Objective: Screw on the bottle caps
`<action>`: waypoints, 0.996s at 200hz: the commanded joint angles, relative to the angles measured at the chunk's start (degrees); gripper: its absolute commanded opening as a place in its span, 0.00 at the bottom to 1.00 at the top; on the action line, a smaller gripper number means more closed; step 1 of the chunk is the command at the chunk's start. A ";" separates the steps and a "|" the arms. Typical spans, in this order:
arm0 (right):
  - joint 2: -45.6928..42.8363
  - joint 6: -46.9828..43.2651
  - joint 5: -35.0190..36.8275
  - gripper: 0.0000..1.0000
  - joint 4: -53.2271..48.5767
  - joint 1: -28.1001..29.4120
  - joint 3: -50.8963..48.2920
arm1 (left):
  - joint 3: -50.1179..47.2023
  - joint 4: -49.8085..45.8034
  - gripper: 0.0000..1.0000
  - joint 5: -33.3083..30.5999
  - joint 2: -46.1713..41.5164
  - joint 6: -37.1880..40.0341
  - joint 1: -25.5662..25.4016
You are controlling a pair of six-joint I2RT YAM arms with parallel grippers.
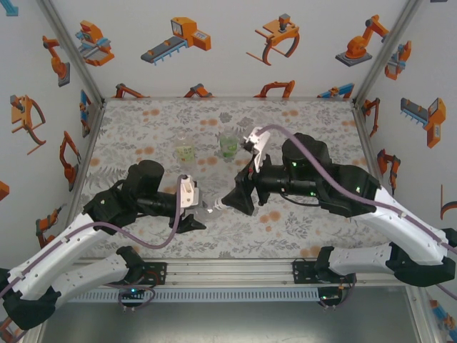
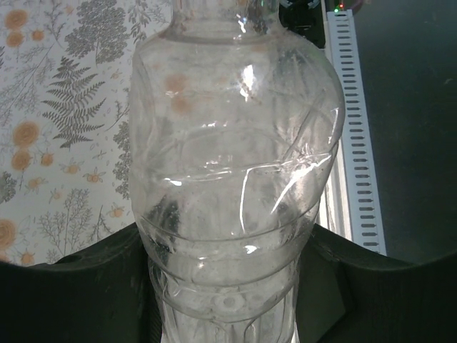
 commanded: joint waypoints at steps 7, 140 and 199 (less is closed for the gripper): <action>-0.89 -29.06 -14.78 0.61 -3.59 0.27 1.66 | 1.28 -0.76 0.00 3.93 -1.06 0.52 -0.16; 3.05 -34.04 -18.05 0.48 -1.64 0.35 1.00 | 2.43 -1.24 0.00 2.83 -0.92 0.48 -0.12; 3.23 -33.00 -15.87 0.42 -2.00 0.35 0.32 | 2.32 -0.72 0.00 2.74 -1.02 0.11 -0.16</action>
